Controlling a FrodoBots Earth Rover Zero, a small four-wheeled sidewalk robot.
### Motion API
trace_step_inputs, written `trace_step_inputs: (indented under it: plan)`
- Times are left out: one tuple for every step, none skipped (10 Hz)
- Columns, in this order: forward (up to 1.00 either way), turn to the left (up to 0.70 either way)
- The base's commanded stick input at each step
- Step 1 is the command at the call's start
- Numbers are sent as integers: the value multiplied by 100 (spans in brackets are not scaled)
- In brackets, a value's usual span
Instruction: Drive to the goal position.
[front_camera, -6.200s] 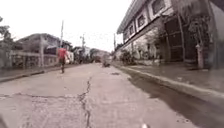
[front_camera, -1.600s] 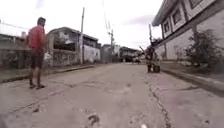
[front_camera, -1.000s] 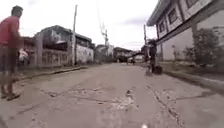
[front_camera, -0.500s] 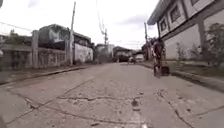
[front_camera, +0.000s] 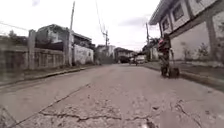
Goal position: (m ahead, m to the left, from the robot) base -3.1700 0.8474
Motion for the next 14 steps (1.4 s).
trace_step_inputs:
  plan:
    - [100, 0]
    - [100, 0]
    - [100, 0]
    - [100, 0]
    - [100, 0]
    - [100, 0]
    - [100, 0]
    - [100, -2]
    - [100, -6]
    - [100, -12]
    - [100, -37]
    - [100, -13]
    - [100, 0]
    - [100, 0]
